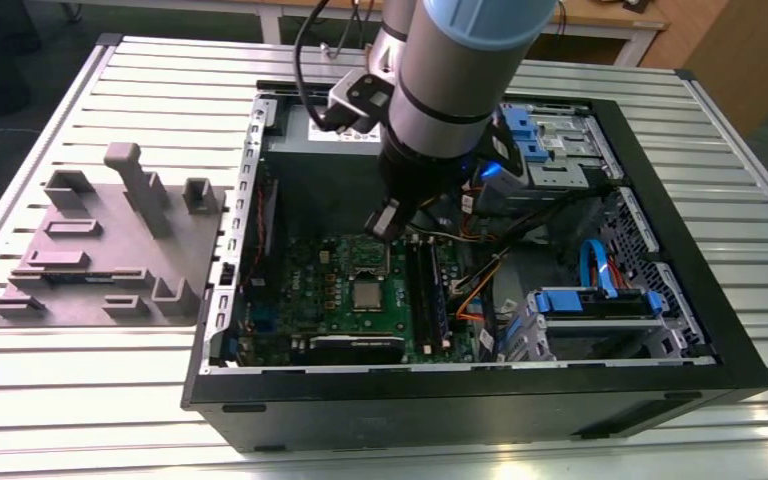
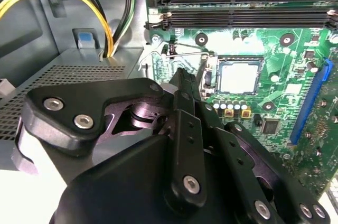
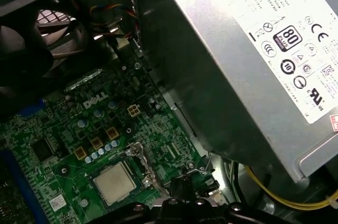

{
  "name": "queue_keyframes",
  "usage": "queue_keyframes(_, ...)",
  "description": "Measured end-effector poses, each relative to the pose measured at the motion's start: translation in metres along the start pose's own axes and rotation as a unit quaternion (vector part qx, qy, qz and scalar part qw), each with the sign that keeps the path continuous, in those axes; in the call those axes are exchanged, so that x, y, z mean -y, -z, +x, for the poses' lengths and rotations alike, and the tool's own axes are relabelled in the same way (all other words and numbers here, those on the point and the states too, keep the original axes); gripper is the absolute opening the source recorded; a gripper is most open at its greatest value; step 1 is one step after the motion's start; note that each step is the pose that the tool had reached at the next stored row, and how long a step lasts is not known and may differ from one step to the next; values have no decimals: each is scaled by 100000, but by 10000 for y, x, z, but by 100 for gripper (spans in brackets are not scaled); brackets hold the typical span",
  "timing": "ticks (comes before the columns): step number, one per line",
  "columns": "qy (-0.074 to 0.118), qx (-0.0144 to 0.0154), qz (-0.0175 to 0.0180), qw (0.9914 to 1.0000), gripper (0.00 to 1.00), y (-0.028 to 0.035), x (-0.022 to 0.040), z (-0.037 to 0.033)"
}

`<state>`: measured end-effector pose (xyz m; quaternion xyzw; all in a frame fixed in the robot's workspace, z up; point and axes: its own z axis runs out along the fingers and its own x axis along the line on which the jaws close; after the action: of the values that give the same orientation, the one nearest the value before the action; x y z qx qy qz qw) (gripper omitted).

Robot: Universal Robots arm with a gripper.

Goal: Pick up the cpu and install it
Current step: 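Close the cpu cover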

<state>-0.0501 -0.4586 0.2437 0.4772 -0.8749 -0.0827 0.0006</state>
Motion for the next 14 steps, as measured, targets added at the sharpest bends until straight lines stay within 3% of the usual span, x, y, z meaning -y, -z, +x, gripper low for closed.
queue_keyframes(14, 508, -283, 92, 99998, 11, 9, 36, 71)
